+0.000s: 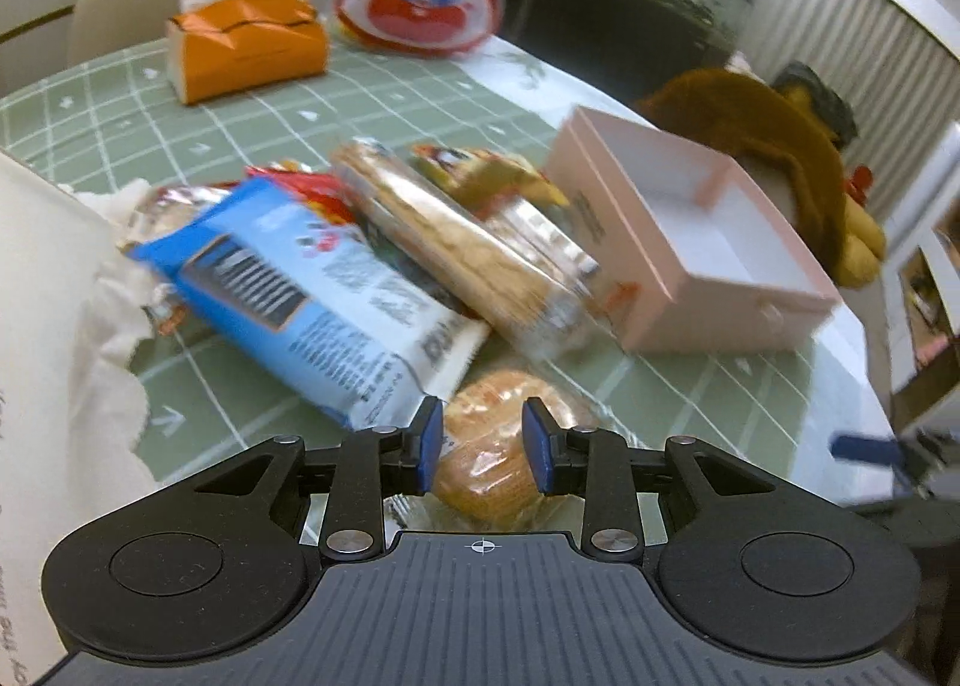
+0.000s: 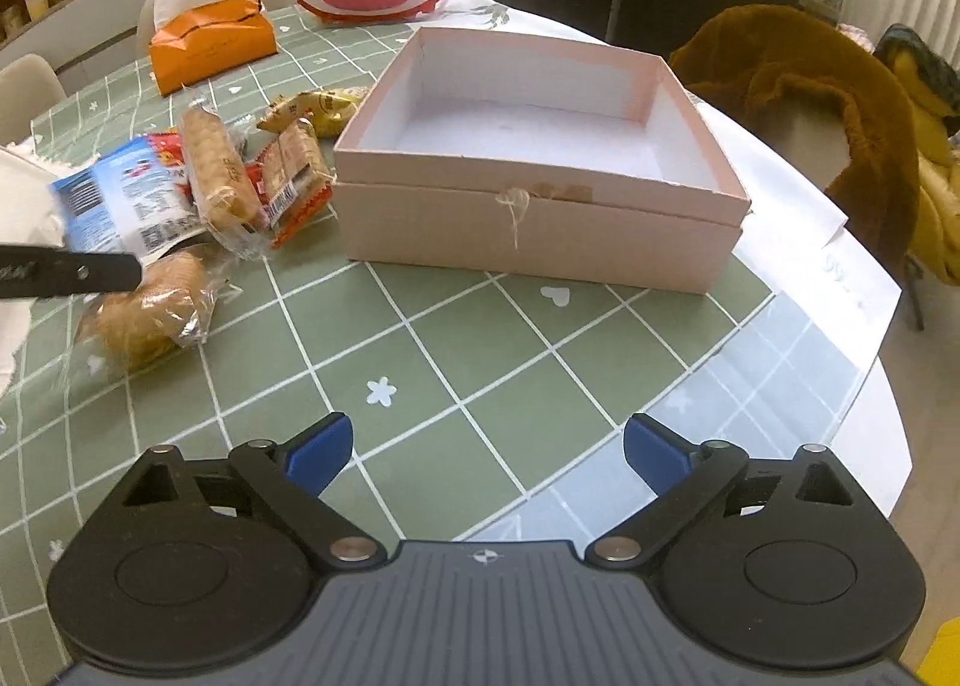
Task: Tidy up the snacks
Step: 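Reach the left tool to the wrapped bun and close its fingers on it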
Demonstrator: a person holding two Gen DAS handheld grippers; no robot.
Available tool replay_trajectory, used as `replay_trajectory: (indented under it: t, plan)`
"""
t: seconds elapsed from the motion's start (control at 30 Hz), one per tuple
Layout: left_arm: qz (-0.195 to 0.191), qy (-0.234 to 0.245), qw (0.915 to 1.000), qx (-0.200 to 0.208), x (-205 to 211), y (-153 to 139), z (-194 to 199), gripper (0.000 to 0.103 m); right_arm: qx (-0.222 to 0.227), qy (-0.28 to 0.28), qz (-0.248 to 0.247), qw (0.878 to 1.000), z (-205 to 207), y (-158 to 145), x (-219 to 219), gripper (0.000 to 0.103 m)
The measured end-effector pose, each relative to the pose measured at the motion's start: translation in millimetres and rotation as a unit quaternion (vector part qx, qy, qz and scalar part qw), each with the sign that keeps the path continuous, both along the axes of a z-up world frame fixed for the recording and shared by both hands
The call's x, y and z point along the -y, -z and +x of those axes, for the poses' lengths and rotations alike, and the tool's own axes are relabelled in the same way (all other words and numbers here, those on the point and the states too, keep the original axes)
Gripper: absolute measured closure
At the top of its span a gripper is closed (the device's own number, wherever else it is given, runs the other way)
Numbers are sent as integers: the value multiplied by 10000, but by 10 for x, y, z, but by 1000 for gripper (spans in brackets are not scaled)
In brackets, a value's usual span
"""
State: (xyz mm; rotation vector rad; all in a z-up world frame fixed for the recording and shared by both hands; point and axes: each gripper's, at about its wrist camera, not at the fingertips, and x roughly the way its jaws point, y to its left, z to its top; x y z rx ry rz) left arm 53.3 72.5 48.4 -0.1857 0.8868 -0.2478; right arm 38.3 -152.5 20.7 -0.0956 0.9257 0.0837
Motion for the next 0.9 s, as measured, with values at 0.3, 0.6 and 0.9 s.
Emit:
replay_trajectory:
  t: [0.3, 0.6, 0.9]
  plan:
    - [1335, 1140, 9835, 435, 421, 24, -174, 50, -44, -58, 26, 10000, -2, 11, -43, 5]
    - [759, 726, 9944, -94, 309, 105, 238, 37, -45, -107, -4, 9999, -100, 12, -13, 5]
    - [205, 281, 9990, -263, 215, 106, 227, 44, 286, -261, -100, 9992, 68, -217, -42, 5]
